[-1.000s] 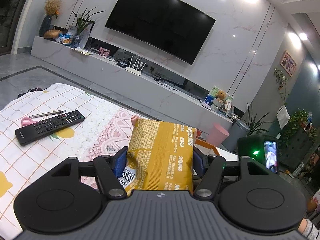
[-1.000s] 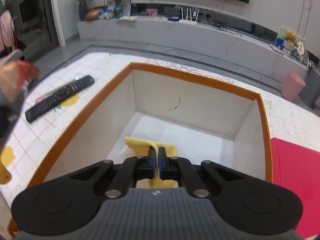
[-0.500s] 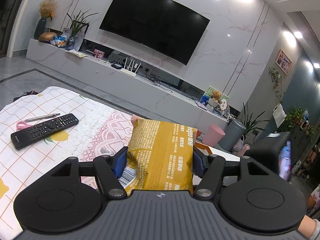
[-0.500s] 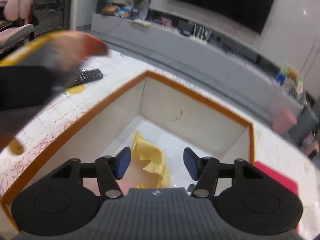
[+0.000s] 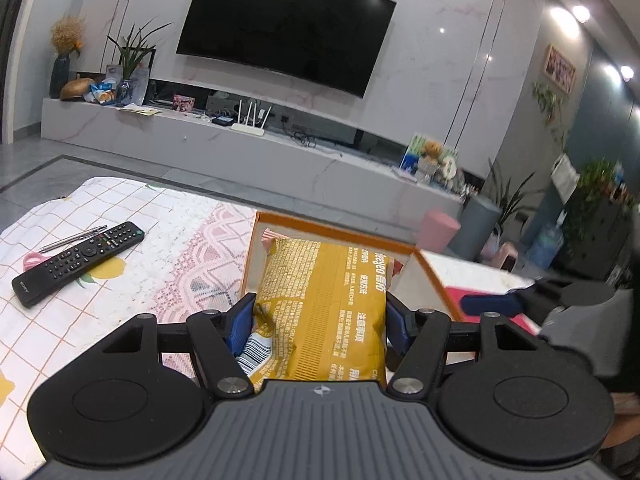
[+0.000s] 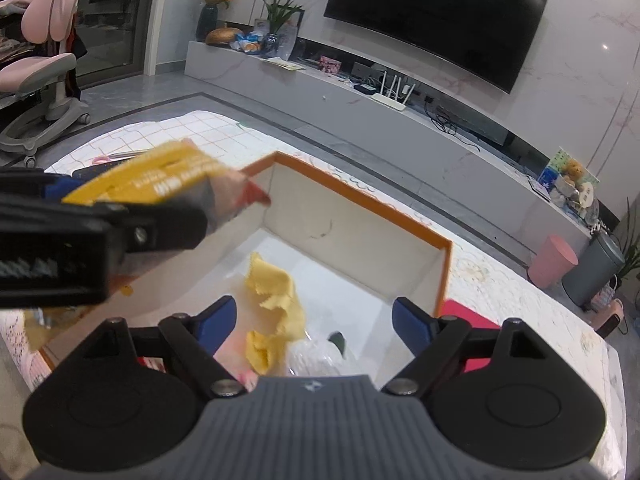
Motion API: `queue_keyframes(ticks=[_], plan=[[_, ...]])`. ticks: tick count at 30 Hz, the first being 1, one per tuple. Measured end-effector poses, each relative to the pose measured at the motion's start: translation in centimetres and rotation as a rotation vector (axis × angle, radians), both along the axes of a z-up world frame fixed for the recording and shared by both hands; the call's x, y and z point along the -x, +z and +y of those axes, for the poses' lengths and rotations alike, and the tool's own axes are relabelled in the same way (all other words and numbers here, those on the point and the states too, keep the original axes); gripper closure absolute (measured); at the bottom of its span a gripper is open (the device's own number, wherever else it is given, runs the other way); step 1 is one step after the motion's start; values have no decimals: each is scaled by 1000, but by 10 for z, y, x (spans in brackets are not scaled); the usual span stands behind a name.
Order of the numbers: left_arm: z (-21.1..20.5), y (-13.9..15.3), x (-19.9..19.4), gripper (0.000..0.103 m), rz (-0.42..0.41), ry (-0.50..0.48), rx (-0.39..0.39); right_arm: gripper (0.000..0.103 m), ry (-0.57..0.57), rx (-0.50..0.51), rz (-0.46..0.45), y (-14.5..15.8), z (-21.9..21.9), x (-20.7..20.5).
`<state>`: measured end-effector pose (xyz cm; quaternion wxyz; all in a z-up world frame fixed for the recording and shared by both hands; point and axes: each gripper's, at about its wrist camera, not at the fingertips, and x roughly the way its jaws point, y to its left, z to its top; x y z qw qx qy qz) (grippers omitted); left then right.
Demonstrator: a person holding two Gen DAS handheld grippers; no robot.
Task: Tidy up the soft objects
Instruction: 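Open both grippers to drop the cloth and snack packet into the shoebox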
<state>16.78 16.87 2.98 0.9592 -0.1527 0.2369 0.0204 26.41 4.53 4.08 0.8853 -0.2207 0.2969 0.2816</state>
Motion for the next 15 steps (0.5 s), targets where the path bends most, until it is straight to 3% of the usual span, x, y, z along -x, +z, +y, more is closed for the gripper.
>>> queue_keyframes(ticks=[8, 12, 15], plan=[[-7, -9, -5, 28, 53, 6, -32, 19, -7, 16, 10, -9, -18, 1], [-13, -3, 0, 27, -1, 9, -90, 19, -17, 17, 26, -16, -20, -1], [-15, 3, 3, 18, -22, 17, -113, 19, -20, 7, 31, -18, -23, -1]])
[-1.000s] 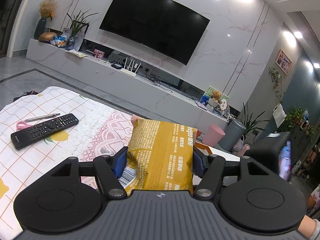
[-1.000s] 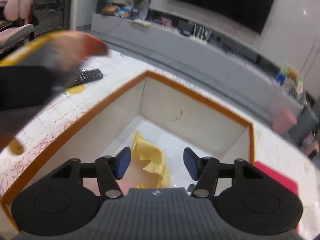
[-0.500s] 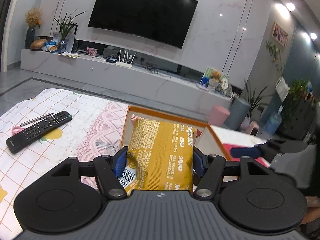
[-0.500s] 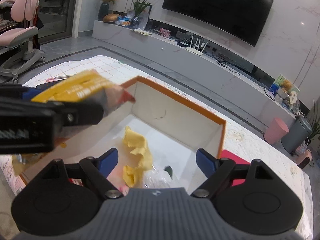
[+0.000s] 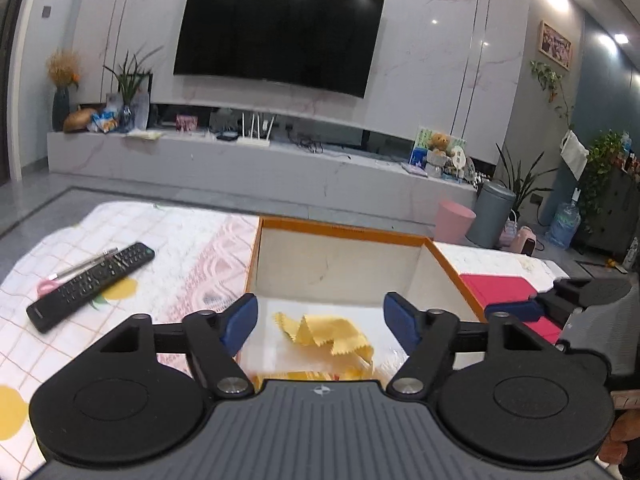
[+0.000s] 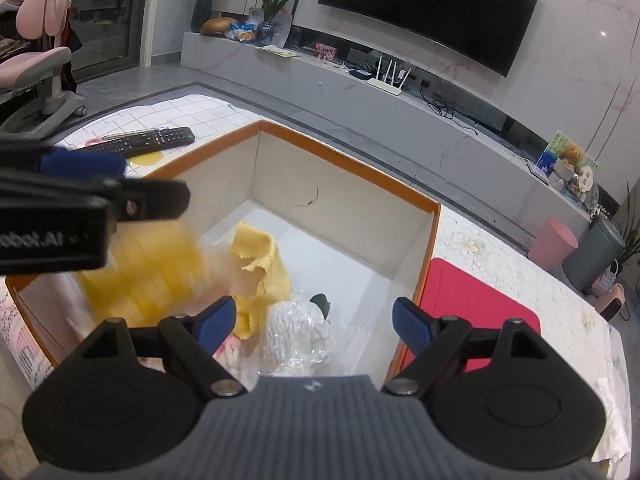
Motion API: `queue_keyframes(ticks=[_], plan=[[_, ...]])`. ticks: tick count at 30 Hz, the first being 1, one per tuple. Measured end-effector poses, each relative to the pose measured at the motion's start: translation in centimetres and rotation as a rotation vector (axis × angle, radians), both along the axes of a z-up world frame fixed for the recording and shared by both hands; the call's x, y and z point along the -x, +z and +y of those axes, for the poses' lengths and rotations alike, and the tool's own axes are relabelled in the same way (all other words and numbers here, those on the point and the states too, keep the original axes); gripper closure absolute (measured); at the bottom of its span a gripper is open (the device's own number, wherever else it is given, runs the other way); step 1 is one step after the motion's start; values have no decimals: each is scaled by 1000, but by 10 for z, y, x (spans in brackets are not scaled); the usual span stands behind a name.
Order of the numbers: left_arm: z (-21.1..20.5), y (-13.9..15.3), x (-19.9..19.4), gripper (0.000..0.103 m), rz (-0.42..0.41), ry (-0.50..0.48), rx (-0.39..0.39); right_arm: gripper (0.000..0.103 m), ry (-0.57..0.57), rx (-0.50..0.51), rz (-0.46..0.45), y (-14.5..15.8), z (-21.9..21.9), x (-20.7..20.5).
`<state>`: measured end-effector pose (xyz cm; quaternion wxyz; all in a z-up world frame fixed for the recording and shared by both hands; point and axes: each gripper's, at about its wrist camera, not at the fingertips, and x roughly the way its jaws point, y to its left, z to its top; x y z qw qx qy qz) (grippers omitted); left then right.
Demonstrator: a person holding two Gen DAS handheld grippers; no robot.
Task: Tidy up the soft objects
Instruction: 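Open both grippers to drop the cloth and snack packet into the shoebox, then move both grippers back toward the remaining items beside the red box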
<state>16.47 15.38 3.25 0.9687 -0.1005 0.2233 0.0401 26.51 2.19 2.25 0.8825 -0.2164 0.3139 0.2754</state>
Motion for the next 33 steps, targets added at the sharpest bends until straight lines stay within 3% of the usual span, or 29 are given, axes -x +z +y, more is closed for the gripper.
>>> queue_keyframes(ticks=[5, 11, 20, 28, 33], plan=[[3, -2, 0, 15, 8, 14, 29, 19, -4, -10, 8, -1, -4, 2], [-1, 0, -2, 14, 7, 62, -55, 19, -14, -37, 12, 8, -8, 6], [-11, 9, 5, 14, -9, 51, -75, 19, -17, -65, -34, 31, -31, 17], [-38, 22, 10, 14, -40, 25, -175, 18, -78, -58, -92, 61, -85, 29], [-54, 29, 17, 13, -60, -6, -130, 15, -165, -68, -120, 73, -150, 37]])
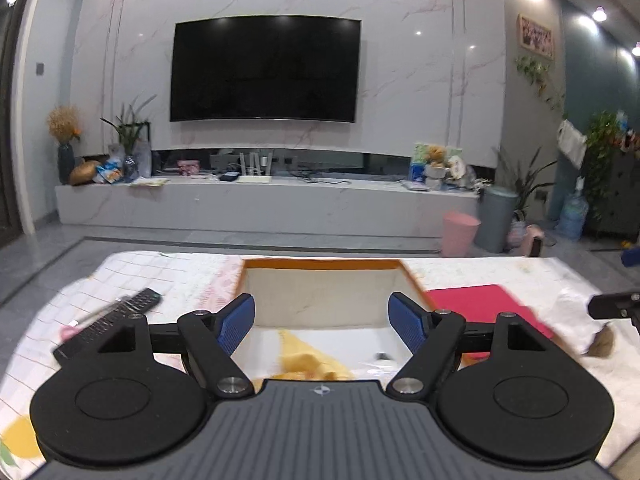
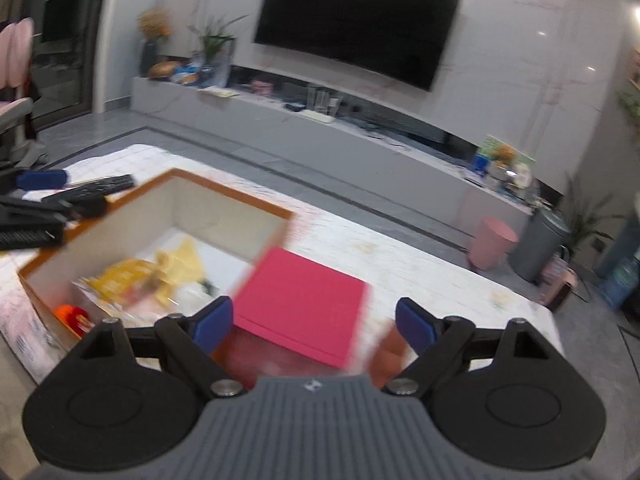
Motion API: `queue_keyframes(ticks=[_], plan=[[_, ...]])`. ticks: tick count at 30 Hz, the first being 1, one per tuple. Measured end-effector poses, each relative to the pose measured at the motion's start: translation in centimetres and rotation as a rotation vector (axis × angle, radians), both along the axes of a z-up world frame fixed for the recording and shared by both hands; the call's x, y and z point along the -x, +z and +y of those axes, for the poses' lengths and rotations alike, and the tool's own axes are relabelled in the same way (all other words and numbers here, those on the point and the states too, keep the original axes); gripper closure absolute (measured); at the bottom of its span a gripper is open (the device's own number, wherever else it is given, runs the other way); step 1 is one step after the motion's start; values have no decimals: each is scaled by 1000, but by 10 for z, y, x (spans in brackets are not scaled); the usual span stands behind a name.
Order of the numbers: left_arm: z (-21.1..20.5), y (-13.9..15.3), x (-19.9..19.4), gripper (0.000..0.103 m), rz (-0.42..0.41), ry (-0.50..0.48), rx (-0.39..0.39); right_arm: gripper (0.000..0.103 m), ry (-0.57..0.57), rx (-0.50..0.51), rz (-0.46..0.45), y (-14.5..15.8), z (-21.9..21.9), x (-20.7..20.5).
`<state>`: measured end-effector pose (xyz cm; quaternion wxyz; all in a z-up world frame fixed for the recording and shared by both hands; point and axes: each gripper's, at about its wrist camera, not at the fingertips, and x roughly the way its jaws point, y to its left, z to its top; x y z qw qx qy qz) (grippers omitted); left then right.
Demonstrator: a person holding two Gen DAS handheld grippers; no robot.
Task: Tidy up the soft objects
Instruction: 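Move both grippers back toward the remaining items beside the red box, then grasp the white round pad with the right gripper and lift it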
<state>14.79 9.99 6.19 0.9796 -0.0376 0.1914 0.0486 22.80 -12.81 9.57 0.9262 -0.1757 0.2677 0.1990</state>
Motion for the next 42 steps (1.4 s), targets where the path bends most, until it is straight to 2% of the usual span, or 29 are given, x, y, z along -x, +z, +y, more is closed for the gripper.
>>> queue_keyframes(ticks=[6, 9, 12, 16, 19, 21, 23, 27, 30, 36, 39, 41, 42], plan=[[-40, -2, 4, 13, -12, -73, -88, 15, -203, -10, 22, -16, -99, -3], [-62, -12, 5, 12, 9, -137, -115, 15, -328, -46, 56, -38, -144, -12], [-80, -23, 6, 12, 45, -186, -115, 15, -401, -28, 102, -64, -165, -22], [-96, -35, 8, 12, 108, -278, -58, 15, -374, 63, 82, -103, -154, -27], [-104, -44, 11, 12, 121, -316, -76, 15, -272, 111, 76, -125, -133, -28], [-107, -51, 13, 12, 135, -338, -92, 15, -201, 152, 28, -135, -115, -27], [-109, -57, 15, 12, 150, -340, -92, 14, -174, 207, -6, -145, -98, -30], [-110, -62, 21, 12, 122, -340, -119, 14, -145, 291, -62, -158, -78, -42], [-107, -63, 22, 12, 120, -340, -100, 14, -88, 342, -104, -169, -68, -49], [-98, -60, 17, 12, 139, -325, -47, 16, -91, 374, -137, -183, -60, -70], [-93, -60, 17, 12, 143, -312, -32, 22, -90, 389, -135, -190, -60, -78], [-91, -60, 17, 12, 145, -304, -35, 35, -92, 394, -134, -192, -63, -79], [-91, -60, 17, 12, 145, -302, -36, 38, -97, 395, -132, -193, -64, -80]])
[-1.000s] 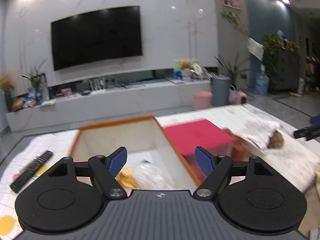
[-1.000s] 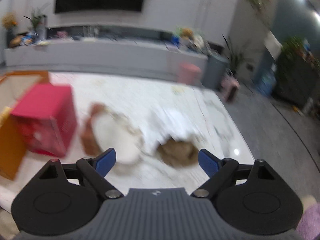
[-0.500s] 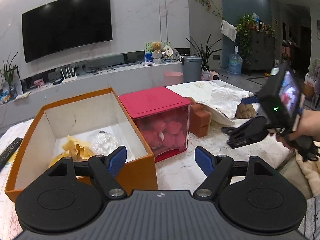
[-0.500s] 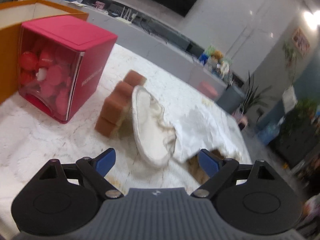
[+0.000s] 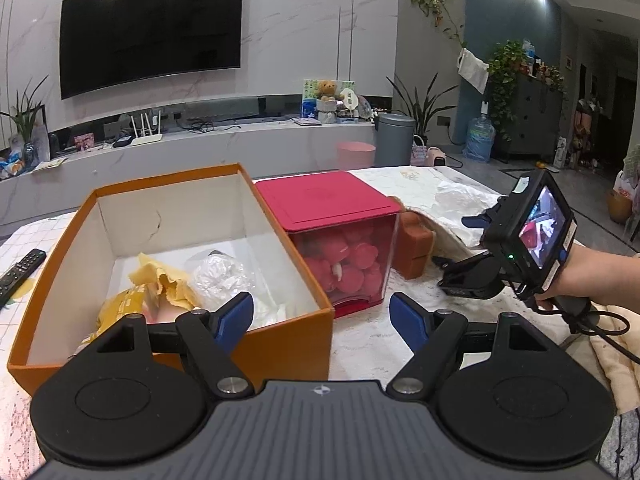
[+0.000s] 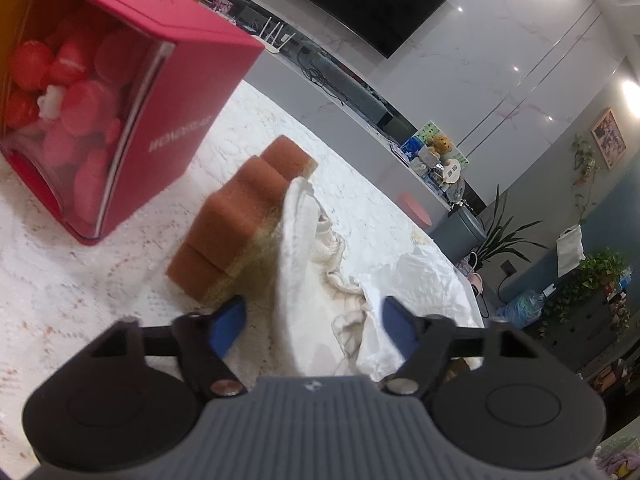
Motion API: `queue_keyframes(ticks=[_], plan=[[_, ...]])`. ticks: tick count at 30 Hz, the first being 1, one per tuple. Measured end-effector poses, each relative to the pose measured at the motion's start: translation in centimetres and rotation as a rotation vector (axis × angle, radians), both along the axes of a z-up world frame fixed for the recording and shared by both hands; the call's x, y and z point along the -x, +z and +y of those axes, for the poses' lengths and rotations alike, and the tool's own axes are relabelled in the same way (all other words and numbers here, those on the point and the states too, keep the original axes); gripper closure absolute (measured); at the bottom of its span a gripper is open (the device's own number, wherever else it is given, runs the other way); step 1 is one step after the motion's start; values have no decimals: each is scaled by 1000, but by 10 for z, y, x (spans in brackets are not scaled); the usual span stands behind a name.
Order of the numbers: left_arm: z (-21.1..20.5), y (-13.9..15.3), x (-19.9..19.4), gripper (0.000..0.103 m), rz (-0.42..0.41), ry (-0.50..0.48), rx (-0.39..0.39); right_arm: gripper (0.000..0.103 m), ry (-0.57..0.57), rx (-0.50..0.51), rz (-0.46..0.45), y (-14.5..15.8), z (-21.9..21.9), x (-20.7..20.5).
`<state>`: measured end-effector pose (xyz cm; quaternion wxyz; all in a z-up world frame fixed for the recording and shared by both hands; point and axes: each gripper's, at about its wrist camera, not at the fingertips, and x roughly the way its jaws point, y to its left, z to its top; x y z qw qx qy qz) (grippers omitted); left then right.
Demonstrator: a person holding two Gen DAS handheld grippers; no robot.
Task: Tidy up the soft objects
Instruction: 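Grasp the white round pad with the right gripper and lift it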
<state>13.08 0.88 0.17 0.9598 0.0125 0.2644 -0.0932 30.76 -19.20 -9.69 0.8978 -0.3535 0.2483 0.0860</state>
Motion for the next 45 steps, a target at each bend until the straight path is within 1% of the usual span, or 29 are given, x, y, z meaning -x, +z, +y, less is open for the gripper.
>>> queue_keyframes(ticks=[1, 3, 5, 8, 10, 12, 14, 16, 19, 21, 23, 25, 26, 28, 30, 32, 36, 39, 43, 45], plan=[[1, 0, 0, 12, 1, 2, 1, 43, -5, 1, 5, 0, -1, 0], [1, 0, -1, 12, 0, 4, 3, 62, -12, 19, 6, -1, -2, -1], [0, 0, 0, 12, -3, 3, -2, 98, -28, 35, 14, -2, -3, -2], [-2, 0, 2, 12, -11, 3, -21, 99, -45, -9, 37, 4, -8, -2], [-2, 0, 3, 12, -12, 8, -25, 100, -42, -14, 34, 11, -10, 1], [0, 1, 4, 12, -10, 12, -20, 100, -45, -35, 45, 23, -13, 6], [1, 2, 4, 12, -8, 12, -14, 100, -55, -78, 70, 38, -17, 9], [2, 3, 4, 12, -12, 14, -14, 100, -80, -146, 100, 58, -23, 14], [5, 3, 7, 12, -26, 21, -26, 100, -97, -302, 162, 87, -35, 23], [8, 3, 8, 12, -24, 24, -19, 100, -111, -397, 198, 105, -45, 31], [10, 5, 11, 12, -26, 24, -4, 100, -128, -467, 255, 116, -51, 41], [11, 7, 13, 12, -36, 22, -9, 100, -128, -504, 305, 120, -56, 50], [10, 9, 13, 12, -42, 21, -14, 100, -119, -503, 320, 120, -58, 57], [8, 11, 15, 12, -56, 20, -24, 100, -116, -467, 331, 116, -58, 71], [5, 13, 18, 12, -67, 25, -33, 100, -111, -461, 366, 111, -62, 78], [0, 16, 22, 12, -75, 39, -51, 100, -132, -461, 389, 101, -70, 81], [-16, 21, 29, 12, -88, 40, -64, 100, -161, -426, 407, 84, -77, 78], [-33, 20, 29, 12, -99, 45, -69, 100, -163, -419, 401, 85, -80, 80], [-60, 11, 21, 12, -94, -1, -108, 100, -149, -416, 380, 95, -82, 83], [-72, 6, 17, 12, -93, -14, -112, 100, -149, -418, 367, 100, -85, 84]])
